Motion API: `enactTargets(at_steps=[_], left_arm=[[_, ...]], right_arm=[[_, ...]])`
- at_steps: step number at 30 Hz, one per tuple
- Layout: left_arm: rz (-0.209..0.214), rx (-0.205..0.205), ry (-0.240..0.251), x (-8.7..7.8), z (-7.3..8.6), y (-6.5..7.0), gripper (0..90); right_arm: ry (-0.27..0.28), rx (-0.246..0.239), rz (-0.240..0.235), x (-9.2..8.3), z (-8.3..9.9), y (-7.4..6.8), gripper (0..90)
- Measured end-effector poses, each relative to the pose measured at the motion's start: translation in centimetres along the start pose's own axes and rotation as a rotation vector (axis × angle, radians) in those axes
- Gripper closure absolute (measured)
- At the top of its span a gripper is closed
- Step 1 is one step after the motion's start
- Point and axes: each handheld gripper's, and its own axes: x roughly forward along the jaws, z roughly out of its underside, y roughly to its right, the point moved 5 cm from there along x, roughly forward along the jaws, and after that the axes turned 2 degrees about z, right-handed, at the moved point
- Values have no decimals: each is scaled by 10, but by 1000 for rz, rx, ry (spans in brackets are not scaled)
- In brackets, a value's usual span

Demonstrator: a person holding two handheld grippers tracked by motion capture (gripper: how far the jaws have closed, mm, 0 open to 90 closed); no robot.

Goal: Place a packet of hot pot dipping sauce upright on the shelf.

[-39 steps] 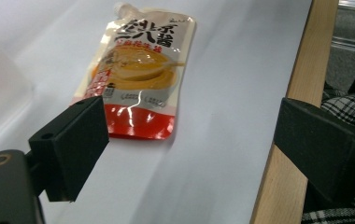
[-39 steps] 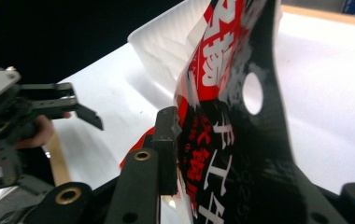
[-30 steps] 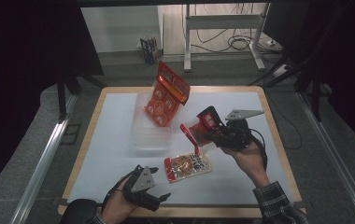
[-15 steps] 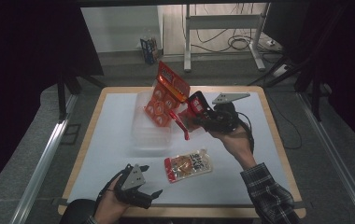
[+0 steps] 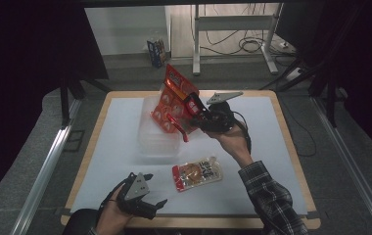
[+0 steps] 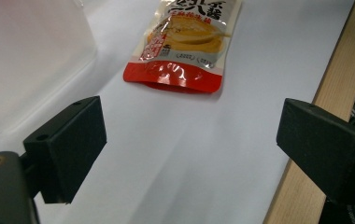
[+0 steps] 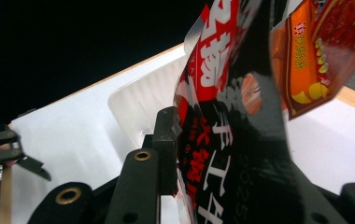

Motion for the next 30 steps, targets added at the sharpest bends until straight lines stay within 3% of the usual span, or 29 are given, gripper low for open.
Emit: enactTargets(at_steps=[19, 30], left_arm=[[3, 14, -8, 1, 0, 2, 81], [3, 32, -20, 2, 1, 4, 83]], right_arm=[[1, -94, 3, 57, -3, 0, 702], [-28, -139, -18, 76, 3, -7, 703]])
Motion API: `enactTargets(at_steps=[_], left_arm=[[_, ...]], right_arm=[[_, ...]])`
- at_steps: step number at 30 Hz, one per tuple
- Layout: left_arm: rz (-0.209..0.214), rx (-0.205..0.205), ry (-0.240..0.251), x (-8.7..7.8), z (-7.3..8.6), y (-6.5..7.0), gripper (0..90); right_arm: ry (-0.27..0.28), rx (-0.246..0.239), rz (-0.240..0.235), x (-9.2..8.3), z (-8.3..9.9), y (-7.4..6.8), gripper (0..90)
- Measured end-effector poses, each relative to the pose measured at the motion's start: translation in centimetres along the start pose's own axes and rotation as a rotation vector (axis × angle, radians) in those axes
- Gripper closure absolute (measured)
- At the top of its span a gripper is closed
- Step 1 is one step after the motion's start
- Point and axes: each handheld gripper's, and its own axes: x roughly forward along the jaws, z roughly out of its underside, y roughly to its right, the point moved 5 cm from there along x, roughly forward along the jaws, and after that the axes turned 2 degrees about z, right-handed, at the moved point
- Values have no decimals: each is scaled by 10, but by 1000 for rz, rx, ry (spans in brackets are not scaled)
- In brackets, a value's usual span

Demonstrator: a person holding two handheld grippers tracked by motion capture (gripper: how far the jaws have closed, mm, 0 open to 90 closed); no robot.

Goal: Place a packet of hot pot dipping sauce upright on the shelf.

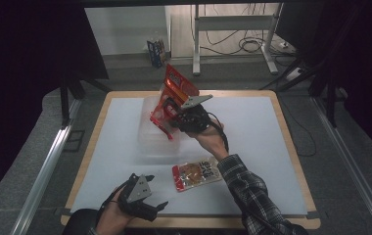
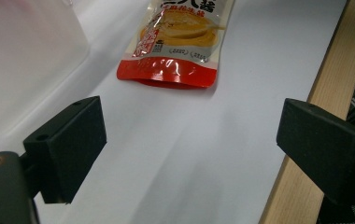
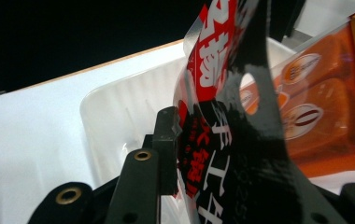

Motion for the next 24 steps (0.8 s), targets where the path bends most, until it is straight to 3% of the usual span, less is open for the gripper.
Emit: enactTargets(at_steps=[8, 12, 24], left_arm=[[-3, 9, -8, 1, 0, 1, 83], [-2, 14, -15, 2, 1, 1, 83], [-3, 24, -23, 2, 1, 2, 83]], right_arm=[[-17, -5, -18, 6, 6, -2, 689], [-8, 4, -36, 6, 5, -3, 634], [-16, 4, -26, 9, 6, -4, 601]])
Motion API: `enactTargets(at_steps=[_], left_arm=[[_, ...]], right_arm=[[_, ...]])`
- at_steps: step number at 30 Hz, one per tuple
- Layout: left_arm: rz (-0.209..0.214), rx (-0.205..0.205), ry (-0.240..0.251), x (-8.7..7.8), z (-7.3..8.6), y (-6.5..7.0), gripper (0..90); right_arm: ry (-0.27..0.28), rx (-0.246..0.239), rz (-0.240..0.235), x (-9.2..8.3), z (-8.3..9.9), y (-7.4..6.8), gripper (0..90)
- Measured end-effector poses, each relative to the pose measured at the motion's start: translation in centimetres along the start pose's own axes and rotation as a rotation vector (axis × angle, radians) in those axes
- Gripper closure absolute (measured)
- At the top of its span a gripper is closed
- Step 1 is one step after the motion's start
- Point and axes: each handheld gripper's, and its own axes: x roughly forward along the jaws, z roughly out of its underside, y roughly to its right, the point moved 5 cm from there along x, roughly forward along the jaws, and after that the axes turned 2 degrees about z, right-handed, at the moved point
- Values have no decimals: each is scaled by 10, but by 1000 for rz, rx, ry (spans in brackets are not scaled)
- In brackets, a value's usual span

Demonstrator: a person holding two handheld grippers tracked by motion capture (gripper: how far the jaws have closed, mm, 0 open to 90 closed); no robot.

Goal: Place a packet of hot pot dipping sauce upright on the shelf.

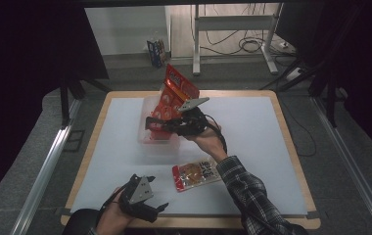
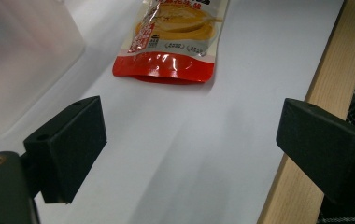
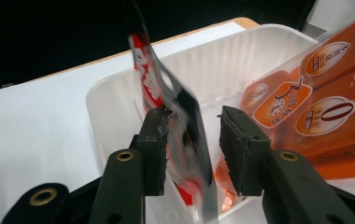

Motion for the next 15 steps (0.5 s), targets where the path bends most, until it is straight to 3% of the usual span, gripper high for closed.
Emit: enactTargets(at_steps=[15], left_arm=[[1, 1, -6, 1, 0, 0, 83]], right_arm=[[-11, 24, 10, -3, 3, 1, 412]])
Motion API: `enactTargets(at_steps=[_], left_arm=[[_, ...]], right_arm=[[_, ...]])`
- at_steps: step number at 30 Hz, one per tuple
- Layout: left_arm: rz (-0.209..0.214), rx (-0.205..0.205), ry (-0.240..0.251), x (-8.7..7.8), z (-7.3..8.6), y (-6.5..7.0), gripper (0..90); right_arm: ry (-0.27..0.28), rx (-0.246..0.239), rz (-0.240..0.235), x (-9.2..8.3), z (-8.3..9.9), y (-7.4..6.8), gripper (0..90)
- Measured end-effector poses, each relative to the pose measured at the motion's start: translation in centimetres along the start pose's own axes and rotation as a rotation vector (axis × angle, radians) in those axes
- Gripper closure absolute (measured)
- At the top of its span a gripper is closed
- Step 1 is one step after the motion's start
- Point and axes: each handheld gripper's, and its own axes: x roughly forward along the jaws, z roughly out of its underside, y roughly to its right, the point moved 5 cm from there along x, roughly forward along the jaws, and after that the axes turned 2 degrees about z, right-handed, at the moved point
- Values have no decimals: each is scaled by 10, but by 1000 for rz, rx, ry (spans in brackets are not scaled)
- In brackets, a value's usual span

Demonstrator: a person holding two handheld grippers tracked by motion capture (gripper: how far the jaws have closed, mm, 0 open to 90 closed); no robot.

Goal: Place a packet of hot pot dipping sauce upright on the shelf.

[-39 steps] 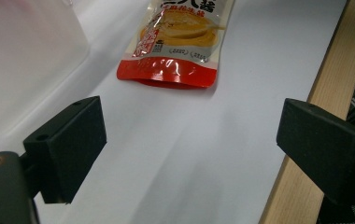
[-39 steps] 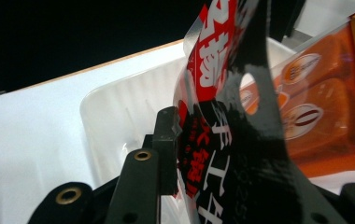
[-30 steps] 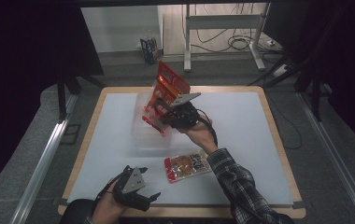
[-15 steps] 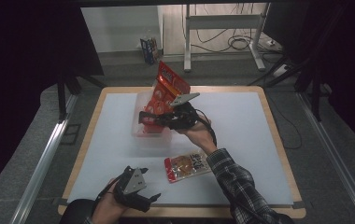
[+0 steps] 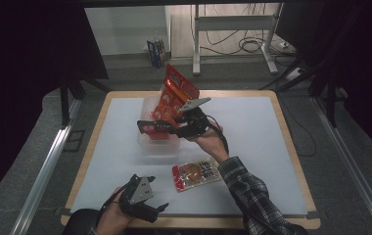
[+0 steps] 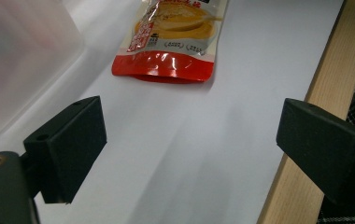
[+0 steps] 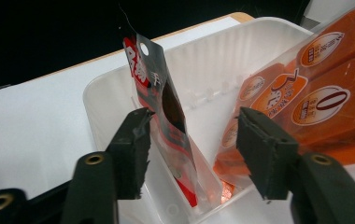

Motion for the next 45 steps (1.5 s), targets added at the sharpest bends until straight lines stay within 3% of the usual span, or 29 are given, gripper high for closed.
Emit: enactTargets(at_steps=[16, 24, 45], left_arm=[[2, 0, -2, 1, 0, 0, 82], [3, 2, -10, 1, 1, 0, 81], [11, 3, -12, 3, 2, -1, 65]], right_arm=[[-27, -3, 17, -9, 2, -6, 217], [-7, 49, -8, -18, 6, -7, 162], [-36, 57, -5, -44, 27, -13, 34]])
